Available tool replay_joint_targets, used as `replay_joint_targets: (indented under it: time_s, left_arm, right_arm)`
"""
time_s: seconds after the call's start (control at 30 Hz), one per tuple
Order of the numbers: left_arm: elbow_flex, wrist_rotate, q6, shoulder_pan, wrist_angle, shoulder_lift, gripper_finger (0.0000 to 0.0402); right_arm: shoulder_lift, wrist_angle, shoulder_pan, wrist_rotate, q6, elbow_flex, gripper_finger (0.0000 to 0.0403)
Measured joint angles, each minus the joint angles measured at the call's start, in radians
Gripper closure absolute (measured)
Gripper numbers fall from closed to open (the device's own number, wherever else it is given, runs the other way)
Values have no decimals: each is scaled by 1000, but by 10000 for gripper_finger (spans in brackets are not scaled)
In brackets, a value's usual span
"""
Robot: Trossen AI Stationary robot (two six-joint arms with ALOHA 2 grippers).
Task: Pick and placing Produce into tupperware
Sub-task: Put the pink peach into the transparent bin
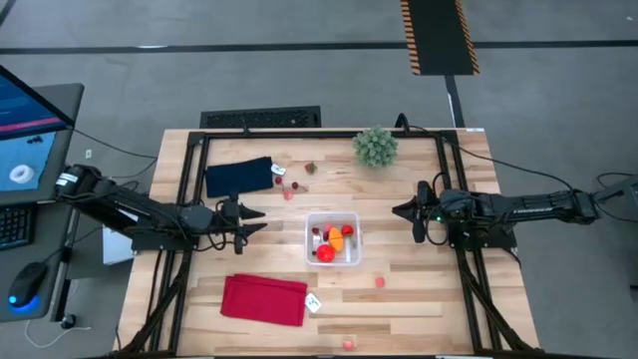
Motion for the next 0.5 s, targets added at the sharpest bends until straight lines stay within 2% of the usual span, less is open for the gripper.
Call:
replay_joint_targets:
  time_s: [0.1, 0.27, 0.43, 0.5]
  left_arm:
    - [0, -19, -30, 0, -31, 0, 256]
    - [0, -65, 10, 0, -77, 0, 256]
    - [0, -66, -23, 0, -77, 1, 256]
    - [0, -66, -44, 0, -81, 1, 256]
  right_arm:
    - [0, 0, 0, 0, 0, 0, 343]
    - [0, 2, 0, 0, 3, 0, 343]
    - [0, 42, 0, 0, 132, 0, 343]
    - [0, 99, 6, -34, 172, 0, 343]
